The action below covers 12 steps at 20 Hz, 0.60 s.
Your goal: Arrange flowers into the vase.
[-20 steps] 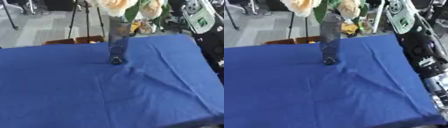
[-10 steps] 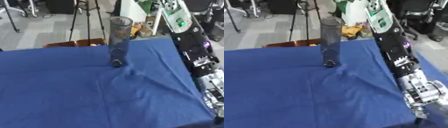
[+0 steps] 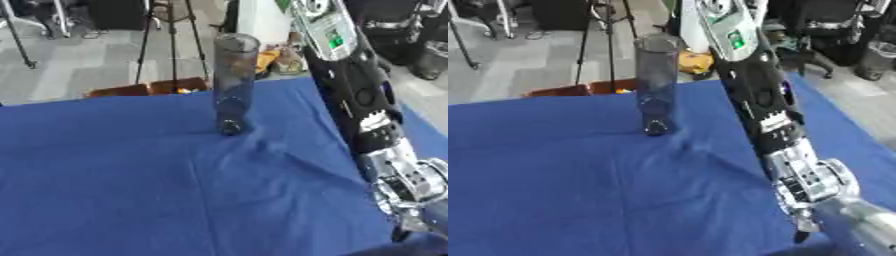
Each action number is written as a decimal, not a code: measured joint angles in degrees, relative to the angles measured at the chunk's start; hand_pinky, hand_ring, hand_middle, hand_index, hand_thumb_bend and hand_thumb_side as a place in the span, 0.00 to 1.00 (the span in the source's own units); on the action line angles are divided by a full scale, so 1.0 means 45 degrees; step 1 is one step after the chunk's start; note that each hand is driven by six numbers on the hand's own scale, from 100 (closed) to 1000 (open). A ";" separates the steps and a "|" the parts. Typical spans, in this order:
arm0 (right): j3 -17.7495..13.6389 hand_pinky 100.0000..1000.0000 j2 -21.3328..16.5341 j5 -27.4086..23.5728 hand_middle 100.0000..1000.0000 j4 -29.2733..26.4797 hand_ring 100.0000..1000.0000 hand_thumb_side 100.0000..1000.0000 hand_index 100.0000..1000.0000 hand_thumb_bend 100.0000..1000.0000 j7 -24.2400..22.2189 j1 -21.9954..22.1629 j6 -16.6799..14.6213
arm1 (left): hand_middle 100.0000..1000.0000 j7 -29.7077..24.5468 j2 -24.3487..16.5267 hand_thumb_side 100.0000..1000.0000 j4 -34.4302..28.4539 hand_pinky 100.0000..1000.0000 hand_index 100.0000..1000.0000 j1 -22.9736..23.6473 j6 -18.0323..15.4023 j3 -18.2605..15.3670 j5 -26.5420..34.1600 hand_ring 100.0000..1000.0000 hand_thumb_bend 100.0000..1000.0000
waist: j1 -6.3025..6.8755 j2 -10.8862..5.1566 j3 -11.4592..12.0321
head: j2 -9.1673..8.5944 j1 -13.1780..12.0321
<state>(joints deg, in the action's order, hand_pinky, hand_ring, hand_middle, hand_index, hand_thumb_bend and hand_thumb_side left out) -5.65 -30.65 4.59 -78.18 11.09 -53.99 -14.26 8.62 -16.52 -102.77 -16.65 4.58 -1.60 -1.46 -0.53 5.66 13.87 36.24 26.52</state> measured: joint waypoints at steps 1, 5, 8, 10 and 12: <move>0.0000 0.00 0.0055 -0.0229 0.00 -0.0164 0.01 0.23 0.03 0.00 -0.0005 0.0001 0.0065 | 0.45 -0.0005 0.0003 0.73 0.0000 0.44 0.65 -0.0012 -0.0003 0.0006 0.0002 0.48 0.36 | 0.0014 0.0000 0.0034 | 0.0000 0.0075; 0.0003 0.00 0.0145 -0.1140 0.00 -0.0506 0.01 0.23 0.03 0.00 -0.0146 0.0026 0.0225 | 0.45 -0.0026 0.0090 0.73 0.0000 0.44 0.65 -0.0024 0.0003 0.0068 0.0016 0.48 0.36 | 0.0025 0.0000 0.0175 | 0.0000 0.0268; -0.0003 0.00 0.0145 -0.1853 0.00 -0.0483 0.02 0.23 0.03 0.00 -0.0375 0.0157 0.0257 | 0.45 -0.0055 0.0107 0.73 0.0000 0.44 0.65 -0.0068 -0.0002 0.0072 0.0043 0.48 0.36 | 0.0075 0.0000 0.0289 | 0.0000 0.0305; -0.0039 0.00 0.0143 -0.2326 0.00 -0.0316 0.02 0.22 0.03 0.00 -0.0577 0.0247 0.0257 | 0.45 -0.0068 0.0110 0.73 0.0000 0.44 0.65 -0.0097 -0.0010 0.0073 0.0056 0.48 0.36 | 0.0102 0.0000 0.0333 | -0.0002 0.0323; -0.0092 0.00 0.0138 -0.2773 0.00 -0.0095 0.03 0.21 0.03 0.00 -0.0801 0.0287 0.0235 | 0.45 -0.0080 0.0114 0.73 0.0000 0.44 0.65 -0.0100 -0.0013 0.0074 0.0073 0.48 0.36 | 0.0105 0.0000 0.0399 | -0.0003 0.0361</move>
<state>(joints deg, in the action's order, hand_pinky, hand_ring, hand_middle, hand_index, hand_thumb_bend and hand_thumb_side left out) -6.07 -30.03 -7.89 -78.61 7.49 -52.70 -13.21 8.26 -16.01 -102.77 -17.09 4.52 -1.26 -1.13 -0.06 5.66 15.66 36.23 28.15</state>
